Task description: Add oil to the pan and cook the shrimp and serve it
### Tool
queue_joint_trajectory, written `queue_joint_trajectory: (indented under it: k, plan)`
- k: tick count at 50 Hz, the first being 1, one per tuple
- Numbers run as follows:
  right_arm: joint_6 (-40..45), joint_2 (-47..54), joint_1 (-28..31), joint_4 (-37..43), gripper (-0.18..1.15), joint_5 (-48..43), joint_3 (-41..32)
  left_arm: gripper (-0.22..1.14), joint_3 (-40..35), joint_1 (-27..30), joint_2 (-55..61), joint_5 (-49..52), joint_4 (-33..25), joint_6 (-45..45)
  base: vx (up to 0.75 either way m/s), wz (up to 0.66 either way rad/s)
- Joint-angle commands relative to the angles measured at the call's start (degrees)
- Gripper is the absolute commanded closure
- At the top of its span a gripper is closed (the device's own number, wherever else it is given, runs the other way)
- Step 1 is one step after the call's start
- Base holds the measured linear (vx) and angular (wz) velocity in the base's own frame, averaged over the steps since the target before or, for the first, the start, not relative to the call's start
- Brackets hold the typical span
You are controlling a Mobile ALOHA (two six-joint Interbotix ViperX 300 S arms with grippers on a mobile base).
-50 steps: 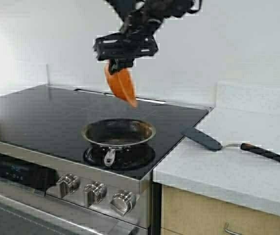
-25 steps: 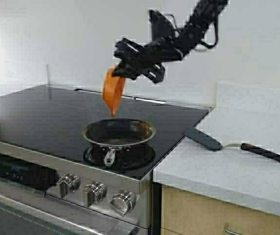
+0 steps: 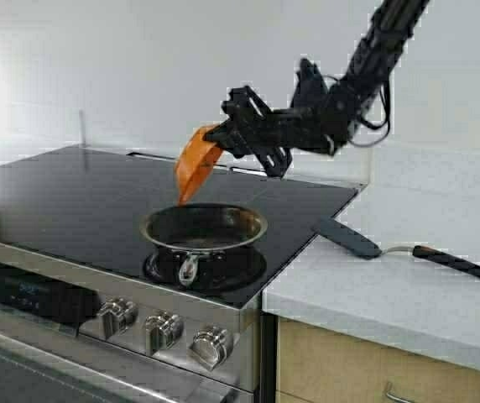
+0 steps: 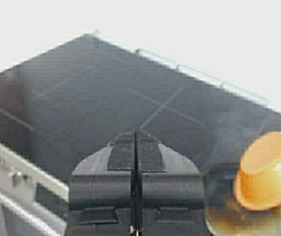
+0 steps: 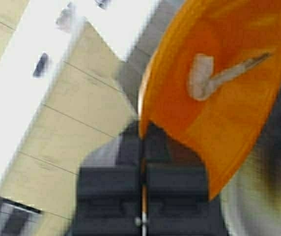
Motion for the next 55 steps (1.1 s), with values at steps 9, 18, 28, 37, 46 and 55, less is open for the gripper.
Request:
queue_joint_trajectory:
  k: [9, 18, 28, 37, 46, 55]
  plan:
    - [4.6, 4.7, -1.9, 4.6, 0.92, -15.6, 1.6, 0.89, -0.4, 0.0, 0.3, -0.3, 0.1, 0.0, 0.00, 0.00]
    - [8.2, 8.2, -2.4, 4.6, 0.92, -21.1, 0.6, 0.89, -0.3, 0.0, 0.3, -0.3, 0.1, 0.0, 0.00, 0.00]
    - [9.5, 8.7, -2.3, 4.4, 0.92, -23.7, -1.1, 0.89, -0.3, 0.1, 0.3, -0.2, 0.1, 0.0, 0.00, 0.00]
    - [11.6, 10.7, -2.5, 4.7, 0.91, -23.7, -1.6, 0.89, -0.3, 0.0, 0.3, -0.2, 0.1, 0.0, 0.00, 0.00]
    - [12.6, 10.9, -2.5, 4.7, 0.91, -26.1, -1.6, 0.89, -0.3, 0.1, 0.3, -0.2, 0.1, 0.0, 0.00, 0.00]
    - [14.1, 12.8, -2.8, 4.8, 0.91, -26.0, -1.4, 0.89, -0.3, 0.0, 0.3, -0.2, 0.1, 0.0, 0.00, 0.00]
